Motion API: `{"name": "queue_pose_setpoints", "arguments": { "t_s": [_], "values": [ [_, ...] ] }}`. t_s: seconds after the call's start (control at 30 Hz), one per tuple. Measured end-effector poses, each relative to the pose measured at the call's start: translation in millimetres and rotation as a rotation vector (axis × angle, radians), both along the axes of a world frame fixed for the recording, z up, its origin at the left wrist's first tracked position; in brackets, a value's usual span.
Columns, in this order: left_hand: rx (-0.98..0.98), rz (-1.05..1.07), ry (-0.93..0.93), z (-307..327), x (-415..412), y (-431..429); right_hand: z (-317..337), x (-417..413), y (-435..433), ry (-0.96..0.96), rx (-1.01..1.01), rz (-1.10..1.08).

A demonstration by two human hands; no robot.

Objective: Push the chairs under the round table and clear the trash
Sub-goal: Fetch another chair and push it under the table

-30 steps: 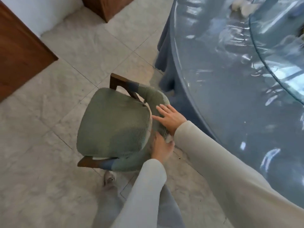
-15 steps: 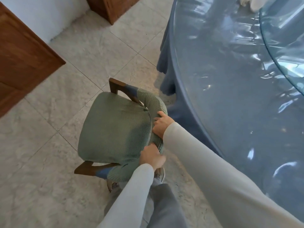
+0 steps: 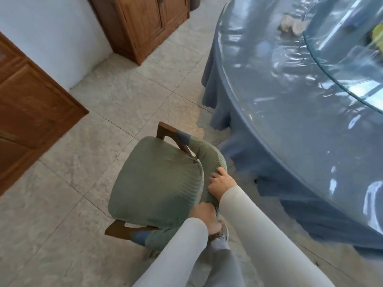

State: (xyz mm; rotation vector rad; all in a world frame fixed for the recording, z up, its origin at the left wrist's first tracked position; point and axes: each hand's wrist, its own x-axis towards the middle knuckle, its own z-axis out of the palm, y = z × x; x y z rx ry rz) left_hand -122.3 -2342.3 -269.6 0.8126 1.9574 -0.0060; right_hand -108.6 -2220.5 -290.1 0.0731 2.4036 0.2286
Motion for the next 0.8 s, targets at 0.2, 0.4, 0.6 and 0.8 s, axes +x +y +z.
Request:
{"name": "queue_pose_setpoints", "arguments": {
  "t_s": [0.2, 0.4, 0.6, 0.8],
  "values": [
    [0.022, -0.322, -0.043, 1.8, -30.5, -112.5, 9.4, 3.6, -122.1, -0.020, -0.026, -0.291],
    [-0.069, -0.628, 0.023, 1.8, -82.8, -206.3, 9.3, -20.0, -240.1, -0.054, -0.067, -0.592],
    [-0.126, -0.905, 0.066, 16.5, -138.9, -278.8, 13.5, -53.9, -337.4, -0.108, -0.116, -0.848],
    [-0.100, -1.112, 0.214, 17.8, -210.8, -356.5, 22.0, -100.8, -435.3, -0.015, -0.183, -1.042]
  ]
}}
